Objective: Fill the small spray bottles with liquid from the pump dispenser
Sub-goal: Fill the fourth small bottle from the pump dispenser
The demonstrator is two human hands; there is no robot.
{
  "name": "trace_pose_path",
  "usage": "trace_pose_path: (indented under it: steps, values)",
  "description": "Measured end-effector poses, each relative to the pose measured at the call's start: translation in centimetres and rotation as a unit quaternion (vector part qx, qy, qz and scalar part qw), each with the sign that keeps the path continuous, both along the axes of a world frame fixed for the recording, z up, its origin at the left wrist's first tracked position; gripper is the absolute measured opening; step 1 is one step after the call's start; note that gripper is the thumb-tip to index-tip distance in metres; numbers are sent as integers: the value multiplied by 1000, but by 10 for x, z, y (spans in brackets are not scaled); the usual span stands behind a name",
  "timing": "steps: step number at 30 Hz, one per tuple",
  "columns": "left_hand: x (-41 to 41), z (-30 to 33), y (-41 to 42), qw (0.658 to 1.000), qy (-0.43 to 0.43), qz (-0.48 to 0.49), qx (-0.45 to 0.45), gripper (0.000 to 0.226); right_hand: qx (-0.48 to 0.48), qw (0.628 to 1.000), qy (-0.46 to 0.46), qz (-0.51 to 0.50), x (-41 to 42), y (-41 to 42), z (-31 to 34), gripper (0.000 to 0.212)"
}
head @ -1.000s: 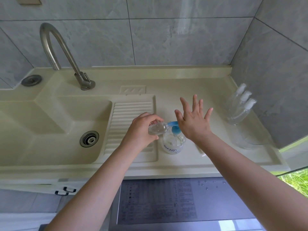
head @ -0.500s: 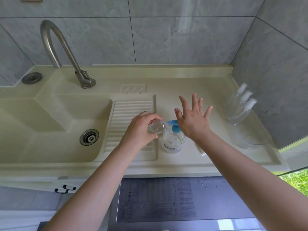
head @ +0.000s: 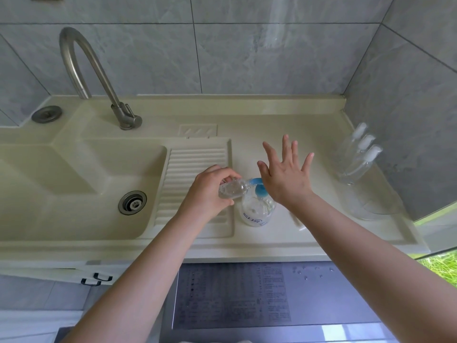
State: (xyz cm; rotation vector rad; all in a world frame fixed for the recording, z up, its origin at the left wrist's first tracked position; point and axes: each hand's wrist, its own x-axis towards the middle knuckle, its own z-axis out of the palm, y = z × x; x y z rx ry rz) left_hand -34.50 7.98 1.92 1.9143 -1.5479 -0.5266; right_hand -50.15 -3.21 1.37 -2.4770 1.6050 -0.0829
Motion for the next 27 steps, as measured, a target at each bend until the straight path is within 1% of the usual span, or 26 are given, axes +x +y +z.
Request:
trace_pose_path:
  steps: [6, 10, 13, 17, 20, 27]
  values:
    - [0, -1, 1, 1000, 7, 1, -3, 56, 34, 999, -19, -6, -2, 4, -6, 51]
    - [-2, -2, 0, 1000, 11, -2, -4, 57, 36, 999, -21, -12, -1, 4, -8, 52]
    - [-2, -2, 0, 1000, 13, 2, -5, 57, 24, 999, -23, -18, -4, 2, -4, 55]
    - [0, -2, 1, 1000, 10, 7, -6, 58, 8, 1000, -20, -12, -4, 3, -2, 53]
    - [1, -2, 1, 1000, 16, 6, -8, 58, 23, 999, -23, -10, -3, 6, -7, 51]
    - [3, -4, 2, 1000, 16, 10, -4, 59, 16, 1000, -5, -21, -3, 3, -5, 55]
